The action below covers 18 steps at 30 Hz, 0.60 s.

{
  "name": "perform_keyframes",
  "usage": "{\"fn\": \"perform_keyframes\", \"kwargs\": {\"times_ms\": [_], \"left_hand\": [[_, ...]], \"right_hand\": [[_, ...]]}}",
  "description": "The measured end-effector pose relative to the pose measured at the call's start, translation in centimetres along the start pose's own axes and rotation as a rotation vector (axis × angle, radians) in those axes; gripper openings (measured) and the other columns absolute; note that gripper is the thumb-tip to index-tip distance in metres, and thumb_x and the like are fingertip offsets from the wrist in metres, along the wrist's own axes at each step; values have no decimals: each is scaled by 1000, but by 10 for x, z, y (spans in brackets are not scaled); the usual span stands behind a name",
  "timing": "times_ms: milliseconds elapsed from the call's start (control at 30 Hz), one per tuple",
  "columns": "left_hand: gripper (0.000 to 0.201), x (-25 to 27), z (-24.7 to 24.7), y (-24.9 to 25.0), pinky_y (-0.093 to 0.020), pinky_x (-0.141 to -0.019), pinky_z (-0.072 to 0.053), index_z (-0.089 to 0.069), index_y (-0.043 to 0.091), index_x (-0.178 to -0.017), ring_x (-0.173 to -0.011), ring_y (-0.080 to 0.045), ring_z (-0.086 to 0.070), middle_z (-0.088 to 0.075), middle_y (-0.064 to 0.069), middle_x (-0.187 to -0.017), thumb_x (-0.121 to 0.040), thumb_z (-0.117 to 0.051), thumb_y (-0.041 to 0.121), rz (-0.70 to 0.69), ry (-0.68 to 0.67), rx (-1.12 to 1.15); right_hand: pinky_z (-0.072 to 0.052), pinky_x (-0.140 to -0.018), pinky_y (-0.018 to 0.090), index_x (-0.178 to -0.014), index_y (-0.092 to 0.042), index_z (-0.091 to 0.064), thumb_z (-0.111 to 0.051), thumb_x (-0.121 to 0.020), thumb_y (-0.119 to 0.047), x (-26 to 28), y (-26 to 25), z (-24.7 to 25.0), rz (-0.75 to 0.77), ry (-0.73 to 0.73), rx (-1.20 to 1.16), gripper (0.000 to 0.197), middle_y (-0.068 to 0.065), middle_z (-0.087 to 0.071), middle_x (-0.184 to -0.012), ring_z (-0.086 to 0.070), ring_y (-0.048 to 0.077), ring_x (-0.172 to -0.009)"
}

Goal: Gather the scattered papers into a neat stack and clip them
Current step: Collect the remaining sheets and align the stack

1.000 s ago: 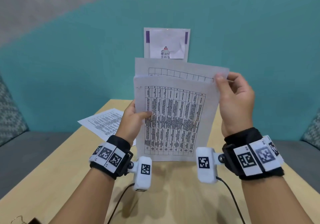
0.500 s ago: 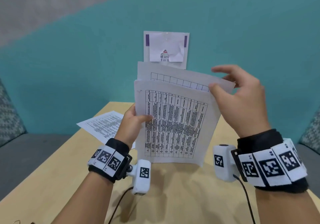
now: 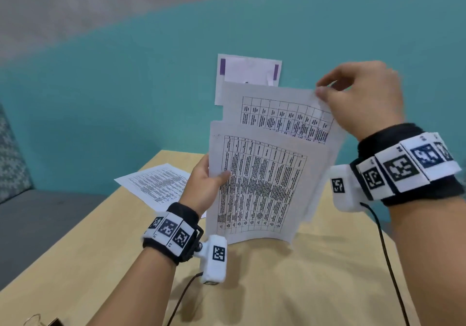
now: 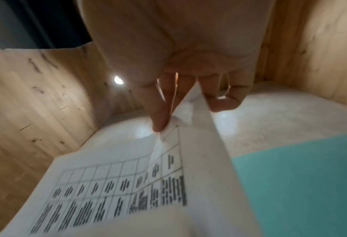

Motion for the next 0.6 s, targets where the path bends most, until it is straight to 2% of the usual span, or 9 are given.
{"fn": "perform_keyframes", "kwargs": {"times_ms": [67, 167, 233, 300, 333, 400, 433, 500, 600], "left_hand": [[39, 1, 0, -1, -50, -108, -49, -60, 34, -118, -115, -18, -68, -73, 7, -120, -99, -60, 1, -3, 11, 10], [44, 2, 2, -1, -51, -111, -46, -60, 40, -118, -117, -19, -66, -72, 10, -121, -98, -60, 1, 17, 35, 43], [44, 2, 4, 0, -48, -110, -46, -59, 40, -118, -115, -16, -66, -71, 11, -119, -98, -60, 1, 17, 34, 61], [42, 2, 7, 1, -44, -108, -47, -59, 36, -120, -109, -10, -66, -70, 13, -115, -98, -60, 0, 14, 16, 57], [41, 2, 8, 2, -43, -107, -47, -59, 33, -123, -108, -9, -66, -71, 13, -115, -98, -61, 1, 17, 2, 44], [42, 0, 11, 2, -43, -104, -49, -61, 30, -127, -109, -14, -68, -74, 8, -115, -97, -63, 1, 22, -27, 30], [42, -1, 12, 2, -44, -103, -50, -63, 29, -126, -110, -17, -70, -76, 6, -115, -96, -65, 1, 22, -37, 35], [42, -1, 13, 2, -42, -99, -54, -65, 28, -126, -108, -19, -72, -77, 5, -114, -95, -65, 0, 18, -49, 40], [43, -2, 13, 1, -37, -97, -54, -63, 21, -131, -108, -19, -72, -77, 1, -116, -95, -63, -4, 17, -41, 84]], "right_hand": [[-46, -80, 26, -109, -29, -71, -79, -77, -36, 1, 16, 1, -73, 58, -190, 34, -12, -66, -78, -65, 14, -86], [-51, -76, 26, -118, -28, -63, -84, -73, -42, 12, 43, -13, -247, -15, -465, 52, -3, -66, -90, -64, 15, -83], [-48, -62, 22, -114, -21, -67, -83, -79, -32, 26, 57, -27, -349, -160, -589, 40, 2, -67, -89, -63, 14, -73], [-44, -60, 22, -98, -19, -73, -80, -83, -22, 36, 66, -39, -375, -234, -619, 16, -4, -70, -77, -62, 10, -63], [-45, -59, 20, -88, -19, -74, -78, -85, -18, 39, 69, -43, -374, -209, -638, 6, -10, -71, -69, -62, 6, -59], [-45, -53, 11, -76, -19, -71, -77, -85, -15, 37, 78, -44, -383, -77, -690, 12, -15, -69, -58, -58, -2, -51], [-45, -54, 12, -73, -19, -69, -78, -85, -15, 35, 82, -43, -396, -9, -717, 15, -13, -68, -59, -57, -1, -51], [-47, -60, 22, -78, -19, -67, -78, -85, -20, 32, 90, -45, -441, 30, -773, 13, -2, -67, -72, -58, 8, -61], [-50, -61, 30, -98, -20, -67, -78, -85, -23, 43, 97, -56, -539, -126, -852, 17, 1, -68, -85, -60, 15, -66]]}}
Point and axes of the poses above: each hand's wrist, its own x-axis away from the middle knuckle, its own z-axis out of the back of the hand, y = z × x, the point moved 2 cm from there along -x, towards the middle knuckle
